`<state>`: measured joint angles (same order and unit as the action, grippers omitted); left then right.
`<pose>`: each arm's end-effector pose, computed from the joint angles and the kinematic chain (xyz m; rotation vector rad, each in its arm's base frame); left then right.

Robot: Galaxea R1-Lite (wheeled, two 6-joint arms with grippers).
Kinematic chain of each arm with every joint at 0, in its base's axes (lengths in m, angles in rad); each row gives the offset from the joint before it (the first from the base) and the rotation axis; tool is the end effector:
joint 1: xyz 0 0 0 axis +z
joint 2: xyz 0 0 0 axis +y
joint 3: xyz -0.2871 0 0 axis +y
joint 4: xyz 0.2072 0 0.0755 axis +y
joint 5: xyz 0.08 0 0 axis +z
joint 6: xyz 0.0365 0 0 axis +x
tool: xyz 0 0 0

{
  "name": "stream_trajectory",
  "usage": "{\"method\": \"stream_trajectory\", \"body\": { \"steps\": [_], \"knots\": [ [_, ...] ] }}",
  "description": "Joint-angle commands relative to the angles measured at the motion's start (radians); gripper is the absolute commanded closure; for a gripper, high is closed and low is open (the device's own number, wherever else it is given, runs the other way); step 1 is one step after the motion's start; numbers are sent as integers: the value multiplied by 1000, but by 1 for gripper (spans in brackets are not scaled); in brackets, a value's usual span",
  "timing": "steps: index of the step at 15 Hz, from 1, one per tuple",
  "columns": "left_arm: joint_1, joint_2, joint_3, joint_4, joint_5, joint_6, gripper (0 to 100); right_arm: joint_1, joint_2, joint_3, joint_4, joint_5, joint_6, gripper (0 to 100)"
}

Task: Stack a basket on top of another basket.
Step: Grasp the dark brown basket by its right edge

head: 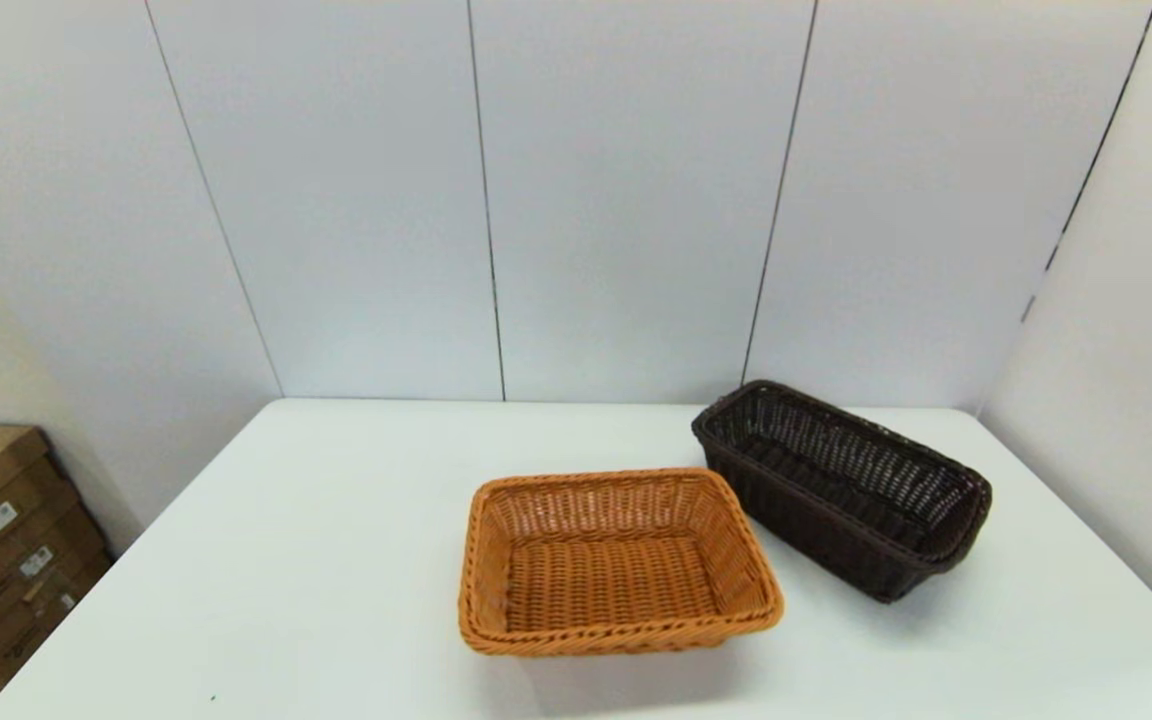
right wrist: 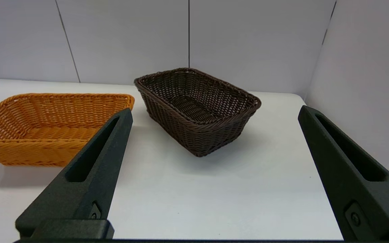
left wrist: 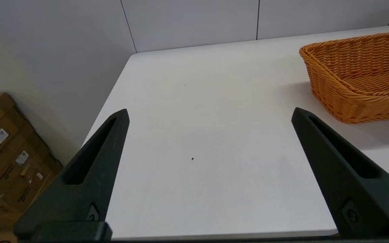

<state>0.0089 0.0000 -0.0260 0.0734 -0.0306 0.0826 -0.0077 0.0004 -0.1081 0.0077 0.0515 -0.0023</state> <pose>0.0344 -0.0008 0.0753 0.0816 0.0465 -0.0236 0.0267 0.0017 0.1091 -0.0053 -0.1000 0.0436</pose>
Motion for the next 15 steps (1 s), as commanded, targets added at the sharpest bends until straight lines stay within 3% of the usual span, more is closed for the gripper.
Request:
{"method": "stream_trajectory", "body": {
  "steps": [1, 6, 9, 15],
  "knots": [
    [0, -2, 0, 0, 0, 0, 0, 0, 0, -24, 25, -2, 1, 0],
    [0, -2, 0, 0, 0, 0, 0, 0, 1, -165, 141, 5, -5, 0],
    [0, -2, 0, 0, 0, 0, 0, 0, 32, -246, 242, 70, -7, 0],
    [0, -2, 0, 0, 0, 0, 0, -2, 312, -311, 242, 70, -8, 0]
  ]
}}
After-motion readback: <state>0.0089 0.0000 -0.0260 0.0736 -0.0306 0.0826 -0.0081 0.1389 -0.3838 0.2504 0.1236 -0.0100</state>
